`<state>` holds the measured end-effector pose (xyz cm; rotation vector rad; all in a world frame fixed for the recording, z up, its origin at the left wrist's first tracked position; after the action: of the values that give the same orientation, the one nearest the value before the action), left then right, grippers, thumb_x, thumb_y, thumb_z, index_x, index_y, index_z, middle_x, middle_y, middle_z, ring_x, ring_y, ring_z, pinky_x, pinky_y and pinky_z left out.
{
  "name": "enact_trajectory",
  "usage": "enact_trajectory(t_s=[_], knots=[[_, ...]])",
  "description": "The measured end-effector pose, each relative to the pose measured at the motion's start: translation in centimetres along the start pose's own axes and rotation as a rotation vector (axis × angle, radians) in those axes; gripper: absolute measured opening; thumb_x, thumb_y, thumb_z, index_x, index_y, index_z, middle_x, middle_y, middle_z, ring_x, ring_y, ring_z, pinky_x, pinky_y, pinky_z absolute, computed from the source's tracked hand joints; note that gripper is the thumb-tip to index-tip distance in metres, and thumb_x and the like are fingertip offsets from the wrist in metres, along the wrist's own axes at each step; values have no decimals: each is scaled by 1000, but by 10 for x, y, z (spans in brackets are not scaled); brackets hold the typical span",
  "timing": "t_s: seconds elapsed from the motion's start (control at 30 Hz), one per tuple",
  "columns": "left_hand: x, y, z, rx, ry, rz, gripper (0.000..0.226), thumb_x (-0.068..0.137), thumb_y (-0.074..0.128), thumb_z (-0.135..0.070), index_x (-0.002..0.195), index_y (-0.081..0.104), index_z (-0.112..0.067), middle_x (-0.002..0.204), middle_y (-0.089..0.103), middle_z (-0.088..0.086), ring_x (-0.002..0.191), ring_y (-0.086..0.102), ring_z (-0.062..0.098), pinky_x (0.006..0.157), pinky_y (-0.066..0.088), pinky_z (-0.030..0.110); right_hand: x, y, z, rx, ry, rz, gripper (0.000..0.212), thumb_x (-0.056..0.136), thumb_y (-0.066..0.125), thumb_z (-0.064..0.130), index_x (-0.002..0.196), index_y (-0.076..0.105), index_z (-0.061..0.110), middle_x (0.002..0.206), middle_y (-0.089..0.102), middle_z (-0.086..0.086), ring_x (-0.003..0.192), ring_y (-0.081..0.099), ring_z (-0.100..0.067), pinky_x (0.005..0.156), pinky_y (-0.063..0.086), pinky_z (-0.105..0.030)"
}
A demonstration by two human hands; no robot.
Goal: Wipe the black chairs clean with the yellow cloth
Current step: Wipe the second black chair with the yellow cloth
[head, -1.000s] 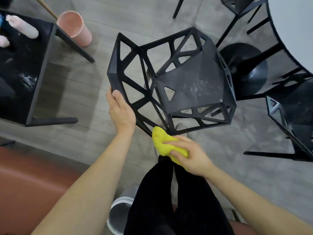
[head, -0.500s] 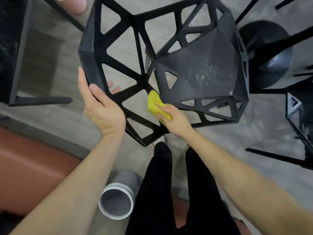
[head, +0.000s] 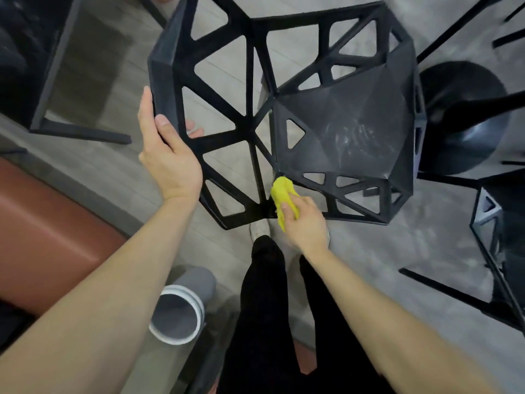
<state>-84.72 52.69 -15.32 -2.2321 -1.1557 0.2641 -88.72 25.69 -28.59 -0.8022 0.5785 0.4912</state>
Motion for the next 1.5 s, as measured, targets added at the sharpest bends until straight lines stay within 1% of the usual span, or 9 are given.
enact_trajectory(t_s=[0.13, 0.2, 0.3, 0.5, 0.6, 0.73, 0.8, 1.13, 1.5], knots=[[8, -3, 4, 10, -17, 5, 47, 118, 28, -23, 162, 45, -19, 88, 75, -30, 83, 80, 11, 84, 61, 27, -42, 31, 46, 219, -244, 86, 45, 107, 55, 44, 151, 53, 45, 143, 52, 6, 117, 60, -16, 94, 53, -36], [9, -5, 0, -13, -22, 21, 48, 116, 29, -27, 162, 45, -22, 94, 77, -23, 85, 79, 12, 85, 61, 25, -44, 17, 19, 114, -337, 152, 47, 106, 60, 39, 151, 53, 47, 147, 53, 8, 124, 59, -17, 102, 53, -39], [4, -4, -7, 66, 6, -30, 46, 114, 38, -27, 158, 51, -17, 133, 72, -8, 106, 65, -15, 93, 41, 1, -25, -25, -37, -169, -206, 93, 44, 104, 62, 34, 147, 60, 41, 146, 57, 2, 129, 58, -26, 104, 51, -41], [-14, -1, -52, 599, 485, -46, 49, 99, 55, -26, 146, 56, -11, 143, 58, 14, 138, 53, 32, 123, 34, 48, -75, -101, -100, 157, 160, -161, 43, 107, 59, 39, 150, 56, 39, 133, 68, 10, 128, 61, -19, 96, 41, -30], [-89, 41, -72, 555, 721, 240, 37, 100, 55, -24, 134, 63, -11, 135, 60, 15, 135, 54, 36, 125, 30, 53, -102, -110, -143, 193, 252, -173, 54, 104, 61, 49, 155, 43, 50, 140, 66, 4, 129, 60, -25, 99, 44, -33], [-238, 119, -23, 539, 625, 836, 34, 106, 50, -35, 125, 65, -11, 116, 69, 11, 113, 62, 36, 103, 45, 47, -111, -110, -193, 288, 335, -269, 60, 102, 61, 56, 156, 39, 45, 147, 60, 5, 132, 57, -22, 97, 40, -33], [-288, 147, 11, 677, 611, 925, 39, 106, 46, -40, 123, 66, -11, 120, 68, 11, 115, 61, 35, 106, 41, 46, -105, -109, -213, 331, 322, -310, 54, 104, 59, 55, 154, 44, 41, 139, 61, 7, 126, 57, -18, 96, 39, -31], [-367, 283, 35, 940, 669, 782, 61, 106, 35, -63, 116, 71, -16, 116, 77, 12, 114, 67, 33, 113, 32, 52, -73, -111, -323, 530, 126, -404, 33, 108, 53, 53, 135, 56, 34, 126, 67, 17, 112, 63, 5, 89, 48, -23], [-379, 217, 96, 765, 955, 412, 49, 108, 34, -34, 75, 68, -20, 67, 69, 10, 63, 52, 31, 97, 38, 47, -76, -65, -376, 558, -120, -435, 34, 93, 75, 58, 115, 64, 35, 109, 73, 15, 100, 71, -5, 86, 54, -32]])
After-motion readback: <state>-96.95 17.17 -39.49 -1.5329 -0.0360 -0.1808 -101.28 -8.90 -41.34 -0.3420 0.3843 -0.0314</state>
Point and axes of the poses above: each hand's wrist, its own x-axis towards the middle knuckle, its own y-axis out of the palm, z = x × y, the point moved 6 cm from there along x, towards the middle knuckle
